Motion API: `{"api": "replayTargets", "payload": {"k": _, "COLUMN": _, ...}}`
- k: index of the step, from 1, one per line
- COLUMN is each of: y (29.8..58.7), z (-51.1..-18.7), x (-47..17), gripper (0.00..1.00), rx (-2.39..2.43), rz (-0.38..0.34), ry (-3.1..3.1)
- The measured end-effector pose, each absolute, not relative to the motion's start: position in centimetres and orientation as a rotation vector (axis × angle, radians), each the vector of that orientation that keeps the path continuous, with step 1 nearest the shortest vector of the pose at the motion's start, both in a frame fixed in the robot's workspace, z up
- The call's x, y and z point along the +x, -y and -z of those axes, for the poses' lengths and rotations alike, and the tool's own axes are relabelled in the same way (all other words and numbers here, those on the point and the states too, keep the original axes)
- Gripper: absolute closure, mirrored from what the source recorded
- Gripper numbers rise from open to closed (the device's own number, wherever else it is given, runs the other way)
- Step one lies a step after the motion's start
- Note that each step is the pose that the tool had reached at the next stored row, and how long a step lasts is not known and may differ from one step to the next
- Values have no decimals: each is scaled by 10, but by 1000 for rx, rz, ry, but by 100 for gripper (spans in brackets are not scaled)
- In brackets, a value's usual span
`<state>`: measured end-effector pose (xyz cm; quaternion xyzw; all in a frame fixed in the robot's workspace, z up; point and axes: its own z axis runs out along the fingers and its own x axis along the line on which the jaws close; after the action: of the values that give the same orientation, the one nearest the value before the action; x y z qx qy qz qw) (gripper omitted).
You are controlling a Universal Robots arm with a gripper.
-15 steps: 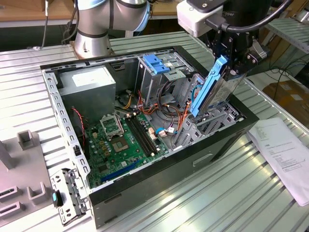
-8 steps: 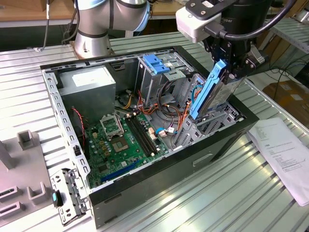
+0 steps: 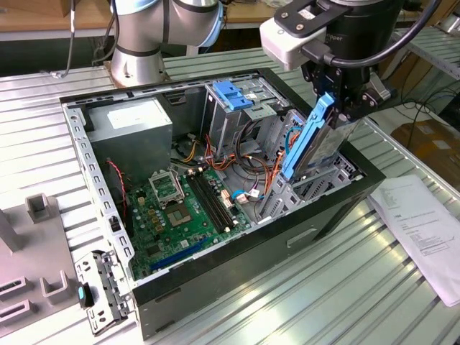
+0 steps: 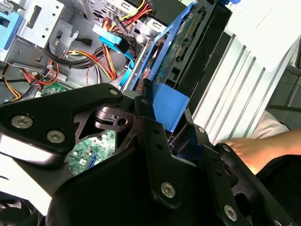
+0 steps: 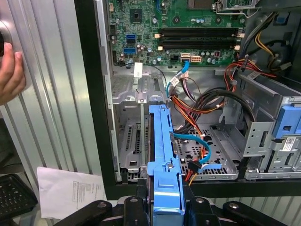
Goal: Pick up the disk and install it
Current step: 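Insert the disk into the insertion slot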
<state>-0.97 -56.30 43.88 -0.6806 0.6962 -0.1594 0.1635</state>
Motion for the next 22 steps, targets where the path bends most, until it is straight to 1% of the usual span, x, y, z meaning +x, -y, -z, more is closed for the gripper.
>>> {"api": "replayTargets", "payload": {"k": 9, "y": 564, "z": -431, "x": -10, "gripper": 63, "rx": -1941, "rz": 455, "ry": -1985}}
{"api": "replayTargets", "payload": {"k": 18, "y": 564, "z": -431, "x": -10, "gripper": 63, "rx": -1941, "rz": 455, "ry": -1985}}
{"api": "replayTargets", "payload": {"k": 19, "y": 564, "z": -431, "x": -10, "gripper": 62, "rx": -1941, "rz": 455, "ry": -1985}}
{"api": "replayTargets", "payload": {"k": 21, "y": 564, "z": -431, "x": -10, "gripper": 49, "rx": -1941, "rz": 455, "ry": -1985}}
{"api": "replayTargets", "payload": {"k": 22, "y": 564, "z": -431, "x": -10, "gripper": 49, "rx": -1941, "rz": 455, "ry": -1985}}
